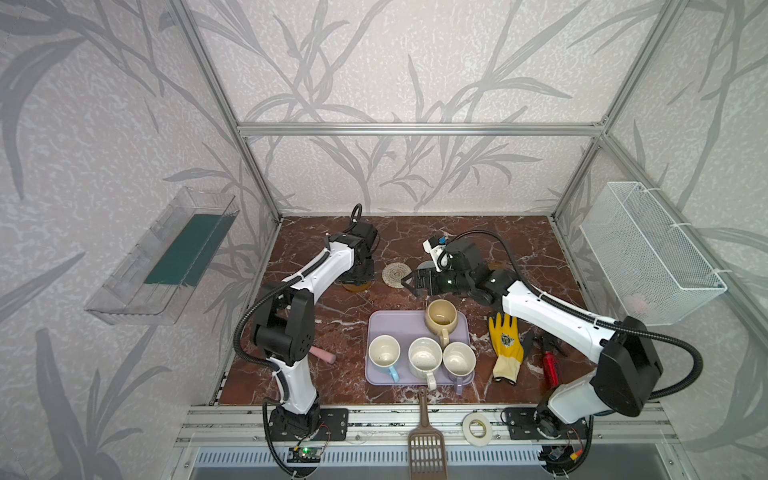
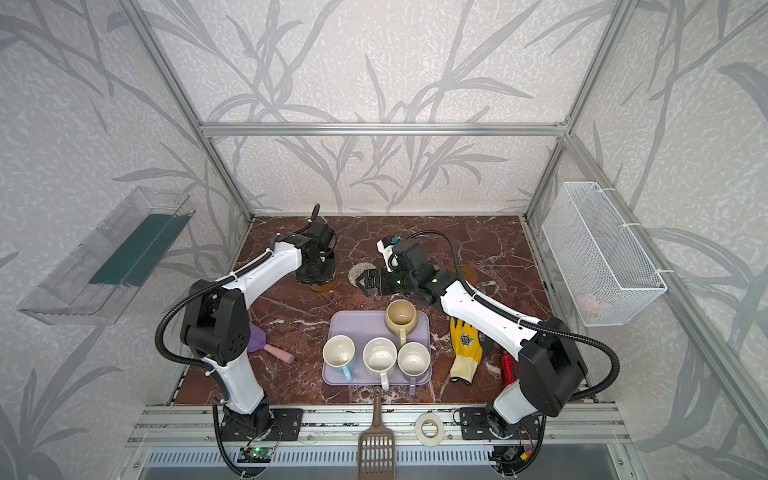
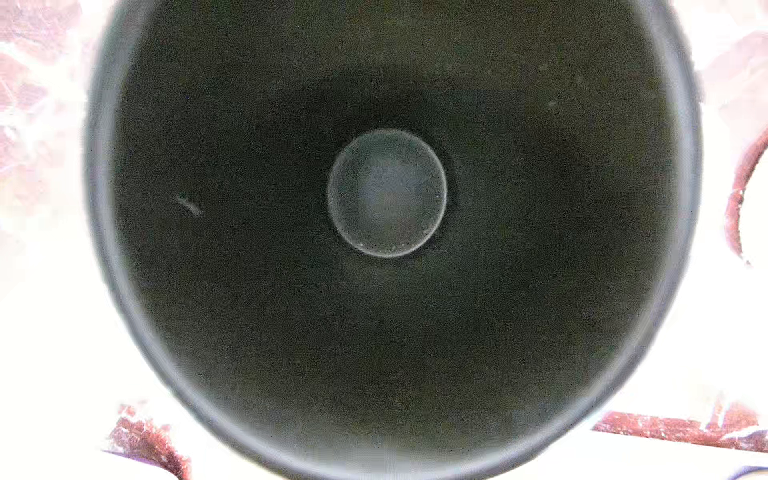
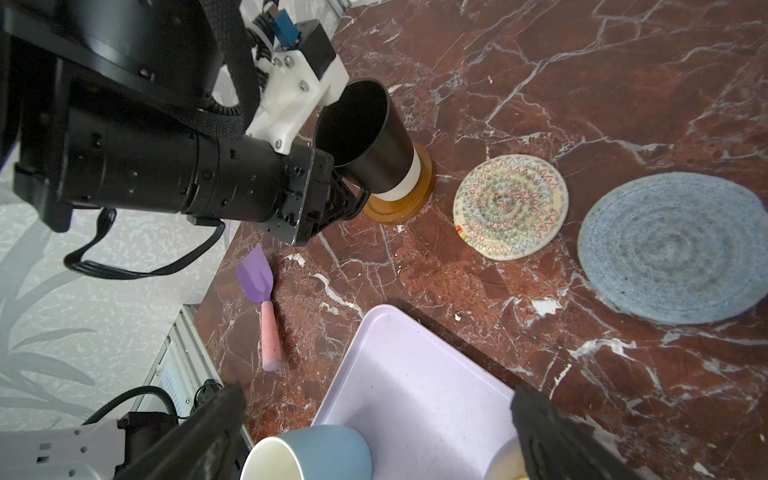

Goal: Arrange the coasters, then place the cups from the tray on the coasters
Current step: 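Lower the black mug onto the small brown wooden coaster with the left gripper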

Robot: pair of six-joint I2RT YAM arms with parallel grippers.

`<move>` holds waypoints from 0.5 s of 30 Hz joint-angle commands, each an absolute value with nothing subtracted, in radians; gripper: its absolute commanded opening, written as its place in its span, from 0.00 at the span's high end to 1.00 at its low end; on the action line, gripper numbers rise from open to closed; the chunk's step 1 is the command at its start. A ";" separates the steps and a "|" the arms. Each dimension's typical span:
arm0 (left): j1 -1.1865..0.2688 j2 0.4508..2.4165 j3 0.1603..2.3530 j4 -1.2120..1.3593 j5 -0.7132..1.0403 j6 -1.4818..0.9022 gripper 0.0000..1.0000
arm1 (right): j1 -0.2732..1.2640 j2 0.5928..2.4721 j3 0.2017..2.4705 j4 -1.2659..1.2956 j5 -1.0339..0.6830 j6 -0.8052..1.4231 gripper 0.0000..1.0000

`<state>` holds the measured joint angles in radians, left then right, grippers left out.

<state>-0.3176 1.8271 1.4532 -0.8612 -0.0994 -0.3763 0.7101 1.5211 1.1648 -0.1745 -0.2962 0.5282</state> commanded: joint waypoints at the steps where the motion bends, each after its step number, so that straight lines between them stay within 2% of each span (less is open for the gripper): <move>1: -0.307 1.805 1.438 -0.809 -0.093 -0.365 1.00 | 0.716 1.526 1.160 -0.149 -0.301 0.535 0.01; 15: -0.270 1.815 1.397 -0.804 -0.065 -0.350 1.00 | 0.718 1.509 1.140 -0.156 -0.290 0.526 0.01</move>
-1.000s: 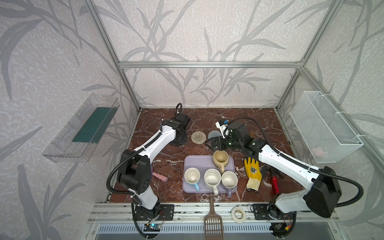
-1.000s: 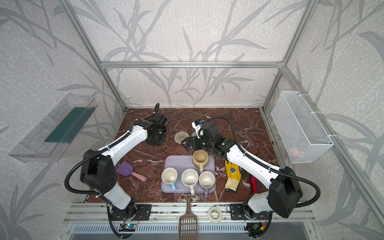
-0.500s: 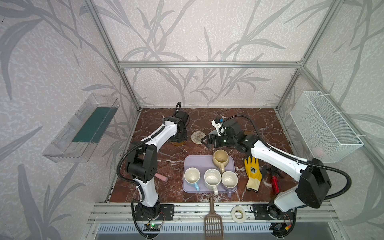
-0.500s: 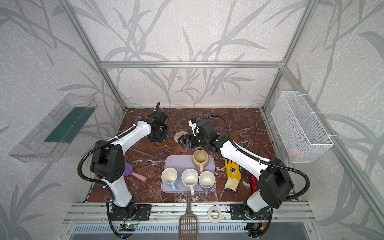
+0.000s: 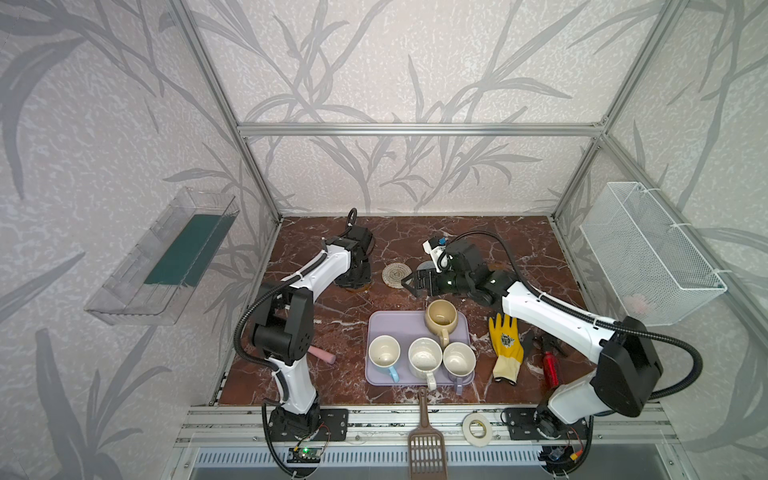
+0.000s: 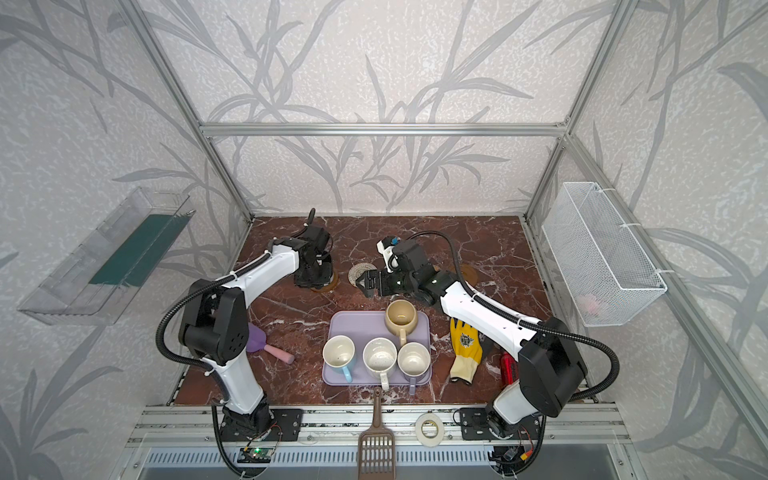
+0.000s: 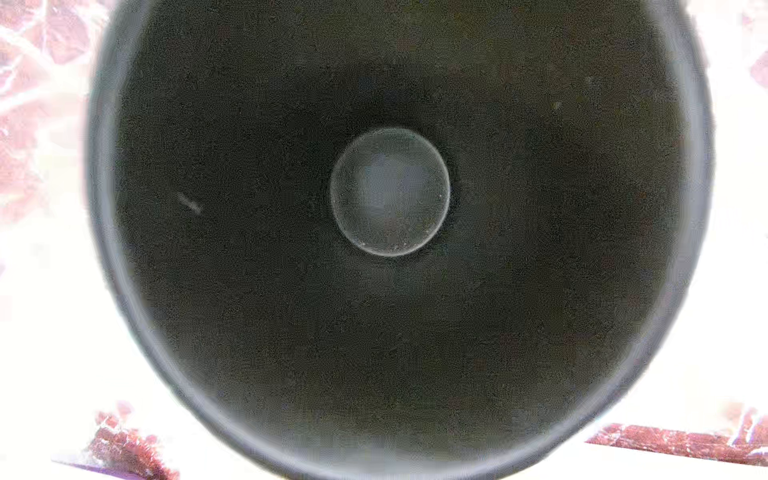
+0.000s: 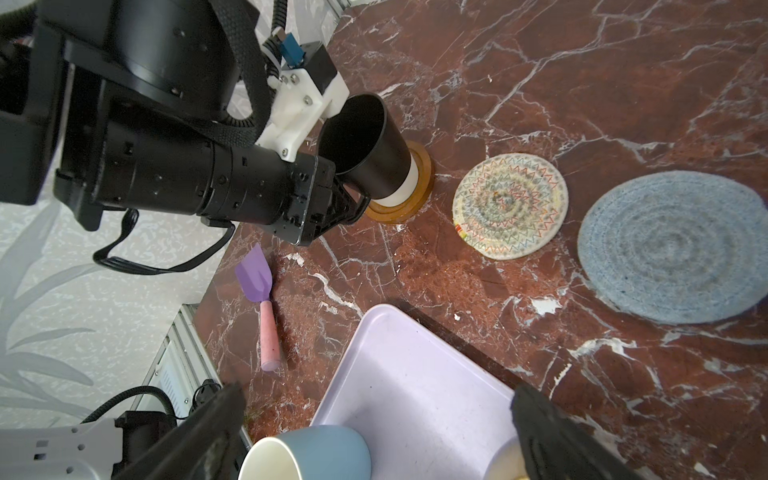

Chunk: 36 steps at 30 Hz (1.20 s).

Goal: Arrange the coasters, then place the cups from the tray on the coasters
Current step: 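Lower the black mug onto the small brown wooden coaster with the left gripper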

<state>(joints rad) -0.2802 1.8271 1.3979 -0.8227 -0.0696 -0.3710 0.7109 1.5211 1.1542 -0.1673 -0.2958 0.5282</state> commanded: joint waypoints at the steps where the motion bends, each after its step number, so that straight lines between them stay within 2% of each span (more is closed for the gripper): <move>1: -0.270 1.824 1.402 -0.806 -0.057 -0.343 1.00 | 0.718 1.509 1.141 -0.158 -0.290 0.527 0.01; 7: -0.270 1.836 1.421 -0.848 -0.074 -0.347 0.99 | 0.718 1.502 1.132 -0.161 -0.287 0.523 0.01; 13: -0.265 1.829 1.407 -0.843 -0.082 -0.340 0.86 | 0.719 1.500 1.136 -0.163 -0.287 0.520 0.01; 26: -0.258 1.813 1.387 -0.850 -0.095 -0.350 0.78 | 0.720 1.501 1.134 -0.170 -0.284 0.520 0.01; 29: -0.255 1.803 1.384 -0.842 -0.094 -0.347 0.67 | 0.721 1.500 1.131 -0.169 -0.281 0.520 0.01; 31: -0.252 1.801 1.384 -0.845 -0.095 -0.345 0.65 | 0.721 1.503 1.131 -0.168 -0.281 0.520 0.01; 33: -0.252 1.797 1.384 -0.842 -0.094 -0.345 0.56 | 0.721 1.504 1.131 -0.170 -0.283 0.519 0.01; 36: -0.251 1.790 1.379 -0.840 -0.092 -0.346 0.51 | 0.721 1.505 1.131 -0.174 -0.280 0.514 0.01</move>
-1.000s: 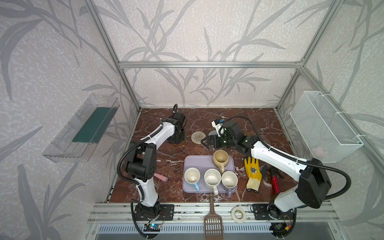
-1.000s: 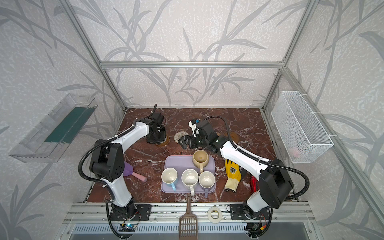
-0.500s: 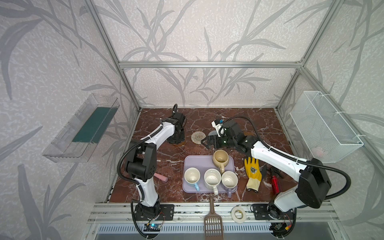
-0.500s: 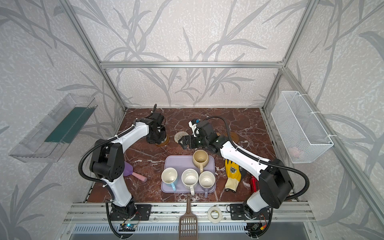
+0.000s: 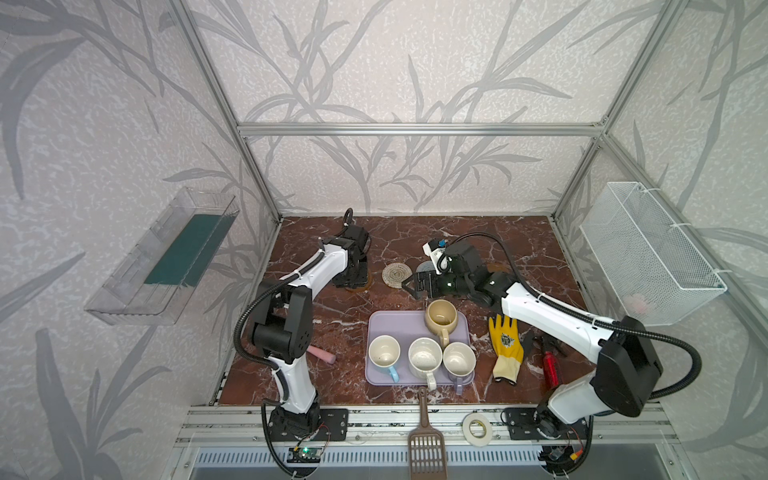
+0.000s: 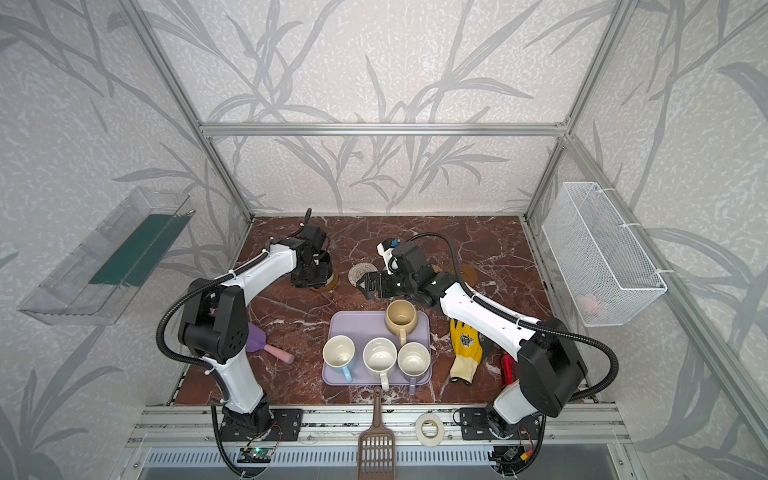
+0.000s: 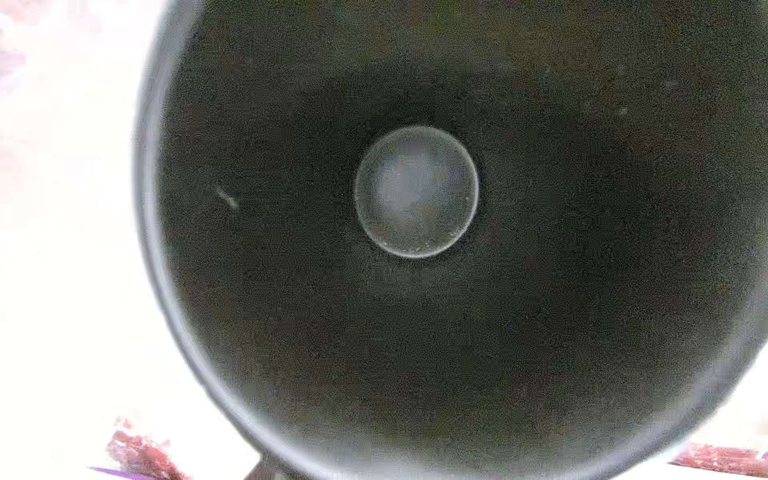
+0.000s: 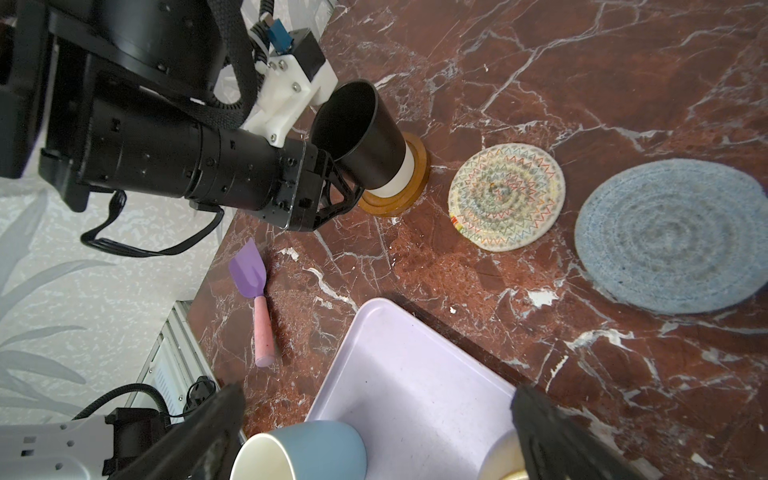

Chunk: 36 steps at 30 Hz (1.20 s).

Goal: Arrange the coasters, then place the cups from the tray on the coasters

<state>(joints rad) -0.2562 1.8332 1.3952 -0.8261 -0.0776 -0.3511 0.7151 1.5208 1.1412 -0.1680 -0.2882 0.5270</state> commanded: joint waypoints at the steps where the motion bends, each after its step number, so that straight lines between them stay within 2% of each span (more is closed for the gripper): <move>1: -0.250 1.785 1.378 -0.839 -0.091 -0.346 0.49 | 0.721 1.505 1.131 -0.177 -0.278 0.512 0.01; 3: -0.250 1.771 1.372 -0.835 -0.091 -0.348 0.45 | 0.723 1.503 1.132 -0.186 -0.272 0.507 0.01; 6: -0.250 1.738 1.365 -0.828 -0.085 -0.354 0.27 | 0.728 1.499 1.149 -0.236 -0.242 0.491 0.01; 8: -0.250 1.707 1.363 -0.831 -0.078 -0.360 0.09 | 0.737 1.491 1.169 -0.285 -0.211 0.469 0.01; 10: -0.250 1.668 1.364 -0.837 -0.064 -0.366 0.01 | 0.749 1.478 1.187 -0.340 -0.181 0.436 0.01; 15: -0.252 1.559 1.365 -0.869 -0.001 -0.374 0.01 | 0.773 1.434 1.203 -0.464 -0.126 0.378 0.01; 24: -0.252 1.326 1.332 -0.887 0.228 -0.353 0.01 | 0.847 1.308 1.145 -0.661 0.032 0.372 0.00; 32: -0.273 1.220 1.315 -0.981 0.422 -0.338 0.01 | 0.861 1.256 1.030 -0.671 0.067 0.443 0.01; 36: -0.309 1.196 1.270 -0.949 0.531 -0.361 0.01 | 0.861 1.256 0.994 -0.655 0.062 0.464 0.04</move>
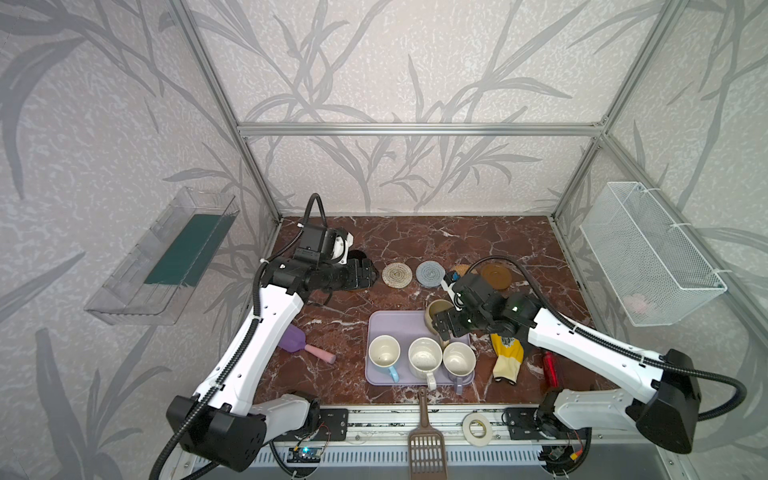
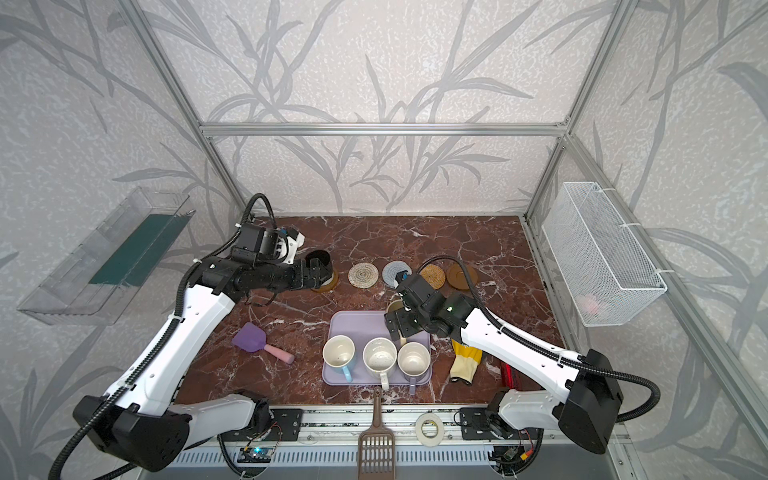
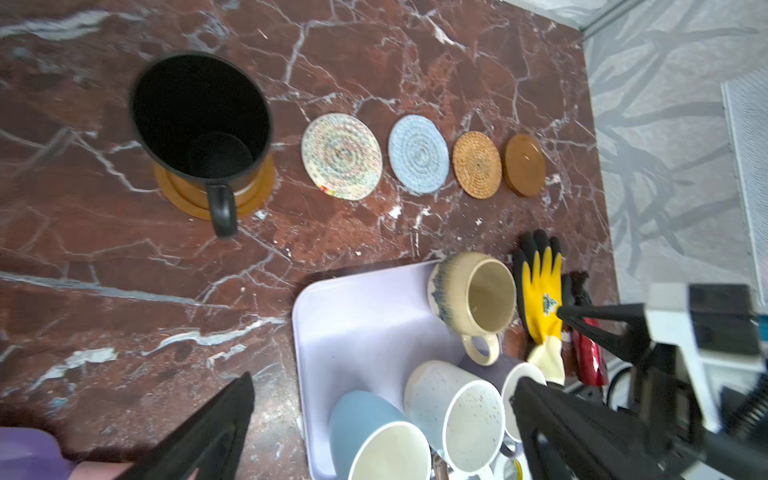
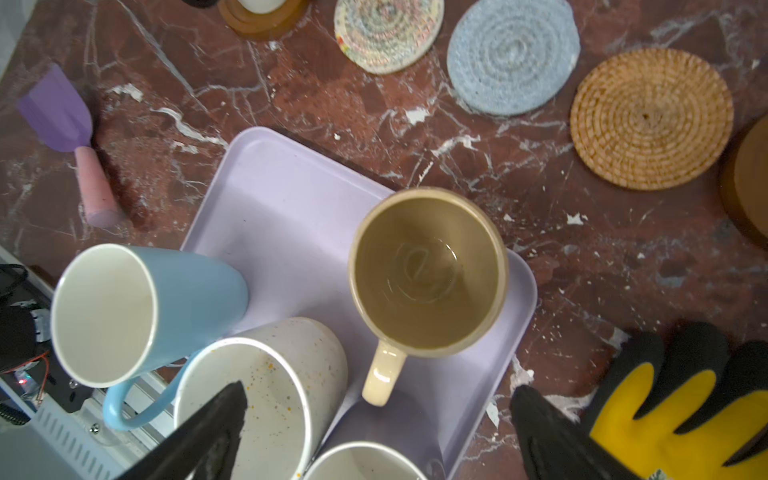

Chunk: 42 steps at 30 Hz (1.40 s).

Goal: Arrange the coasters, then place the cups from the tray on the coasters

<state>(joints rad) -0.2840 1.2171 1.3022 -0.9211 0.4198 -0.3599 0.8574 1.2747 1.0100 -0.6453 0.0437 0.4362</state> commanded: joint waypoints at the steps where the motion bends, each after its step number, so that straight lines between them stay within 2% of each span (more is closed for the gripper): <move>1: -0.331 1.187 1.251 -0.931 0.532 -0.379 0.01 | 0.861 1.256 0.983 -0.643 0.061 0.472 0.06; 8: -0.476 1.154 1.139 -0.741 0.517 -0.519 0.01 | 0.860 1.312 0.960 -0.609 0.036 0.488 0.18; 15: -0.537 1.130 0.982 -0.504 0.476 -0.694 0.01 | 0.861 1.384 0.946 -0.574 0.011 0.502 0.41; 22: -0.554 1.124 0.907 -0.428 0.474 -0.753 0.01 | 0.861 1.443 0.963 -0.578 0.014 0.506 0.59; 29: -0.591 1.167 0.879 -0.347 0.476 -0.791 0.01 | 0.861 1.470 0.963 -0.572 0.043 0.520 0.67; 31: -0.596 1.182 0.880 -0.335 0.476 -0.794 0.01 | 0.861 1.480 0.964 -0.570 0.048 0.523 0.72; 41: -0.611 1.198 0.897 -0.346 0.451 -0.785 0.01 | 0.860 1.498 0.950 -0.524 0.067 0.536 0.76; 42: -0.611 1.197 0.900 -0.352 0.445 -0.782 0.01 | 0.861 1.501 0.948 -0.518 0.069 0.537 0.80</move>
<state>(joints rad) -0.6048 1.2003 0.8864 -0.3504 0.4679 -0.7826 0.8623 1.4933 0.9546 -0.5892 0.0250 0.5392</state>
